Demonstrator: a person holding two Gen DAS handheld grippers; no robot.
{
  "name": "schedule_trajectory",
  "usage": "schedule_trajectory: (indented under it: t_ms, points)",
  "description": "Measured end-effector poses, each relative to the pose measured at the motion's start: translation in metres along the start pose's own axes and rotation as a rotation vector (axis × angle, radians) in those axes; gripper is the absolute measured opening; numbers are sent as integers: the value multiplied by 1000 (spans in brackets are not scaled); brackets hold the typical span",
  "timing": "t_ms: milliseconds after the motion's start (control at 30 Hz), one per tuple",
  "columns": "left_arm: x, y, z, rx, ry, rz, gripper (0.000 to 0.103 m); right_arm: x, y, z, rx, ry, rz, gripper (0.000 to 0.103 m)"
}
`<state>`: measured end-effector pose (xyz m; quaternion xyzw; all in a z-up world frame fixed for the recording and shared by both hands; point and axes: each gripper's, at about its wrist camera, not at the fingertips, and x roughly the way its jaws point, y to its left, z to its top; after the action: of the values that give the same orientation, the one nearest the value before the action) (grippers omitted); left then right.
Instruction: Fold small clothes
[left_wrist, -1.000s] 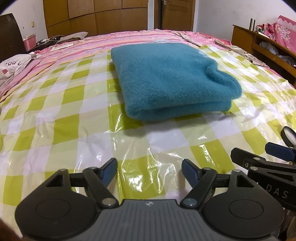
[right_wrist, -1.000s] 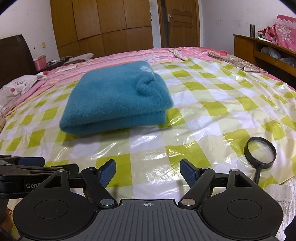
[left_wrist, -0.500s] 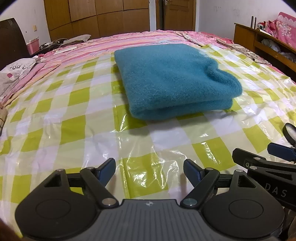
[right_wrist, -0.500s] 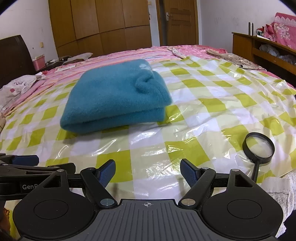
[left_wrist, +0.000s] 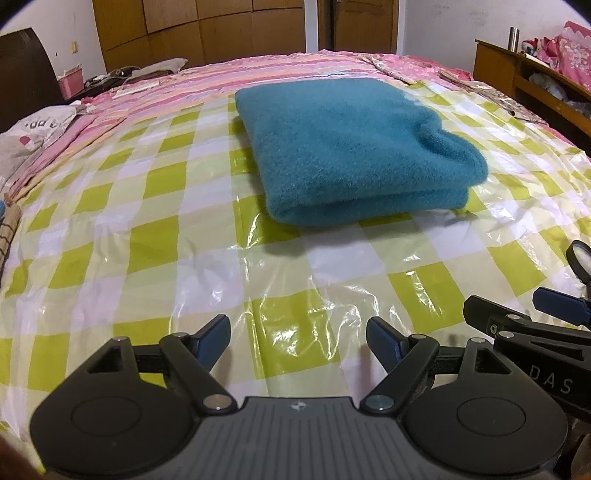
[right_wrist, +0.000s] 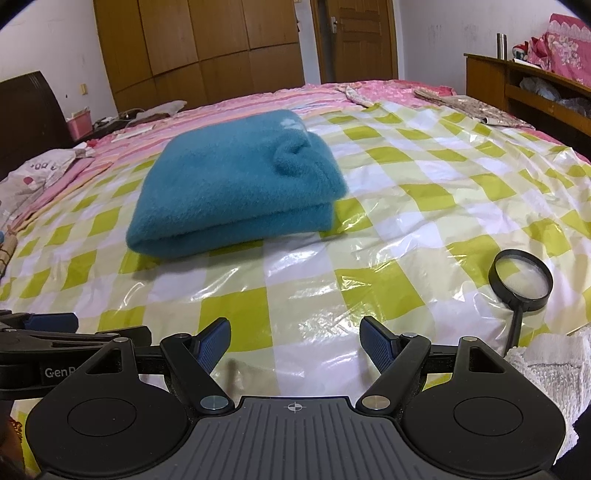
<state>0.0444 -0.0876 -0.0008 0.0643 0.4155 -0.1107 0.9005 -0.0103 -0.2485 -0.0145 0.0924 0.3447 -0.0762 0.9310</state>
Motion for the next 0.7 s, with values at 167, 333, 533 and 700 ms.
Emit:
schedule_trajectory:
  t_ms: [167, 333, 533, 700]
  points:
    - [0, -1, -1, 0, 1, 1, 86, 0, -1, -1, 7, 9, 1, 78]
    - [-1, -2, -2, 2, 2, 2, 86, 0, -1, -2, 10, 16, -5, 78]
    - [-2, -2, -3, 5, 3, 6, 86, -1, -1, -3, 15, 22, -4, 78]
    - [-2, -3, -4, 10, 3, 9, 86, -1, -1, -4, 19, 29, -4, 78]
